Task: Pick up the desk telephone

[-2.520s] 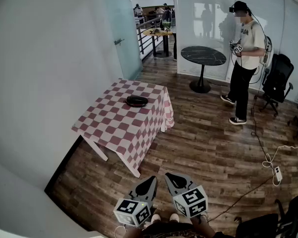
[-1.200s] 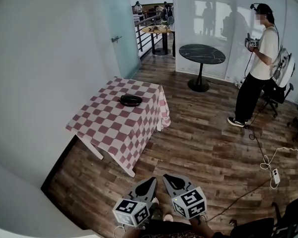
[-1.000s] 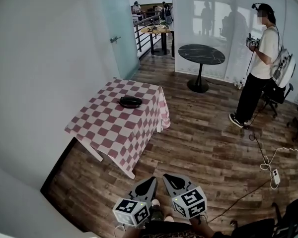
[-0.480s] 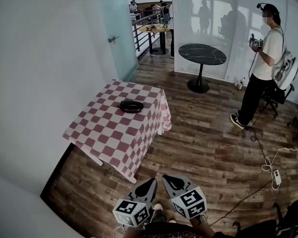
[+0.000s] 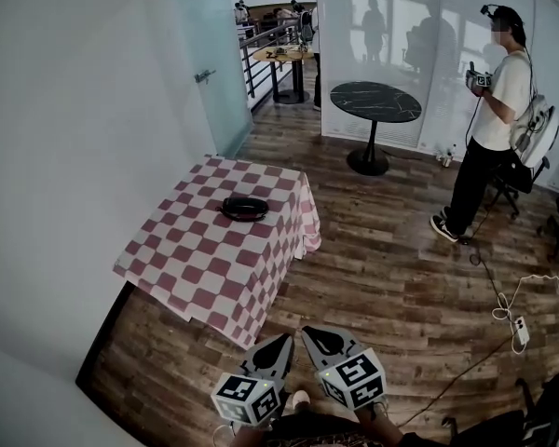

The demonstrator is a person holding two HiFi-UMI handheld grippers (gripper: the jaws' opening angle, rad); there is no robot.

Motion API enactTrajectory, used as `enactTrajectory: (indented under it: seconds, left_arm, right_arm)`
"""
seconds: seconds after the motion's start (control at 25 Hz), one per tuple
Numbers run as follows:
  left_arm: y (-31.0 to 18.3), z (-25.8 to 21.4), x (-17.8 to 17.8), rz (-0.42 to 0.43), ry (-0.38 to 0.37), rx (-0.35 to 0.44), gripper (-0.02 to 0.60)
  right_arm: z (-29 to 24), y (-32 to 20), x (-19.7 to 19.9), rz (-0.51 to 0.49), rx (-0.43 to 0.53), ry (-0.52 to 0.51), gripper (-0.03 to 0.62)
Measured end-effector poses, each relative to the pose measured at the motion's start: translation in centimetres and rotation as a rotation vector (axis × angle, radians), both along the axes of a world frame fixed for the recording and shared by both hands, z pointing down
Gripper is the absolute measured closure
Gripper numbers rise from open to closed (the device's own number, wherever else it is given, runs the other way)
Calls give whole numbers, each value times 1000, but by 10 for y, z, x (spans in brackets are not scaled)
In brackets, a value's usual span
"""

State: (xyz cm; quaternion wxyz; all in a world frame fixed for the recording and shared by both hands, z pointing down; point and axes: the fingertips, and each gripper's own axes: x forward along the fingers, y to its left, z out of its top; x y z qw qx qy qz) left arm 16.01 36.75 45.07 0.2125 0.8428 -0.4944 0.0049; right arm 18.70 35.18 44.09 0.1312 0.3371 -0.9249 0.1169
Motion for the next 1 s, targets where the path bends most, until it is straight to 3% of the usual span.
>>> enactTrajectory:
  seconds: [0.4, 1.0]
  left_arm:
    - [-25, 3, -19, 36, -3, 7, 572]
    - [-55, 4, -35, -22, 3, 1, 572]
  right_arm:
    - [6, -22, -20, 34, 4, 6, 574]
    - [8, -52, -38, -19, -4, 1, 574]
